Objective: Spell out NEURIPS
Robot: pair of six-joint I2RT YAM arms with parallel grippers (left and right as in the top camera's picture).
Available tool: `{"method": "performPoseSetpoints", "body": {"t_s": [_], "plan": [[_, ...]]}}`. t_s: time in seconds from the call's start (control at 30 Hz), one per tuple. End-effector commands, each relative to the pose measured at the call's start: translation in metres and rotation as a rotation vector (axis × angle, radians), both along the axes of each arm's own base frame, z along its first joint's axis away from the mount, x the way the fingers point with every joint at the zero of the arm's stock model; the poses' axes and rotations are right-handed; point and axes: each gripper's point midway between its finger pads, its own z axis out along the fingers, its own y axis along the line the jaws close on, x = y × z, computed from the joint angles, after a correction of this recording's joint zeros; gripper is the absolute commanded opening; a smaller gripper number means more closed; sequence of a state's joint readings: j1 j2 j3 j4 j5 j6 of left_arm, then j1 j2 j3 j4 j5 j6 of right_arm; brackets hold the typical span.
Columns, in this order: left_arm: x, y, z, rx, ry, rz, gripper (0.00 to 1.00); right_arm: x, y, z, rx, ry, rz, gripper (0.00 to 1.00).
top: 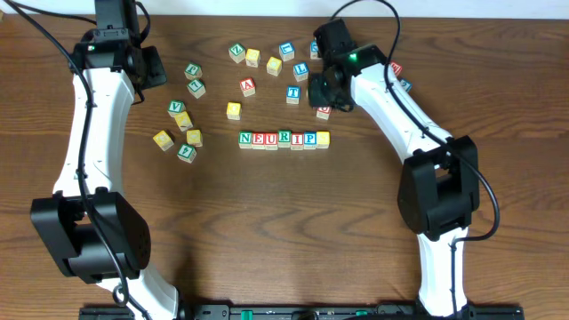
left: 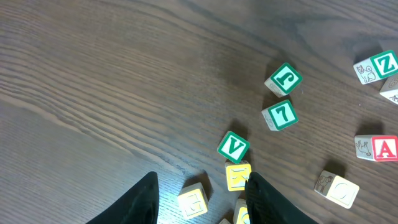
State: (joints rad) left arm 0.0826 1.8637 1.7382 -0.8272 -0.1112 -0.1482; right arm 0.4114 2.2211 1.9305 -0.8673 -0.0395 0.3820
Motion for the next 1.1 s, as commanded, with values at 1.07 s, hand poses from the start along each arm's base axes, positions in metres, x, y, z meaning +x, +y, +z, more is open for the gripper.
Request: {"method": "performPoseSetpoints", "body": {"t_s": [1.07], "plan": [[0.002, 0.003, -0.001, 0.019, 0.006, -0.006, 0.44, -0.038, 0.09, -0.073, 0.002, 0.07, 0.142, 0.02]]}}
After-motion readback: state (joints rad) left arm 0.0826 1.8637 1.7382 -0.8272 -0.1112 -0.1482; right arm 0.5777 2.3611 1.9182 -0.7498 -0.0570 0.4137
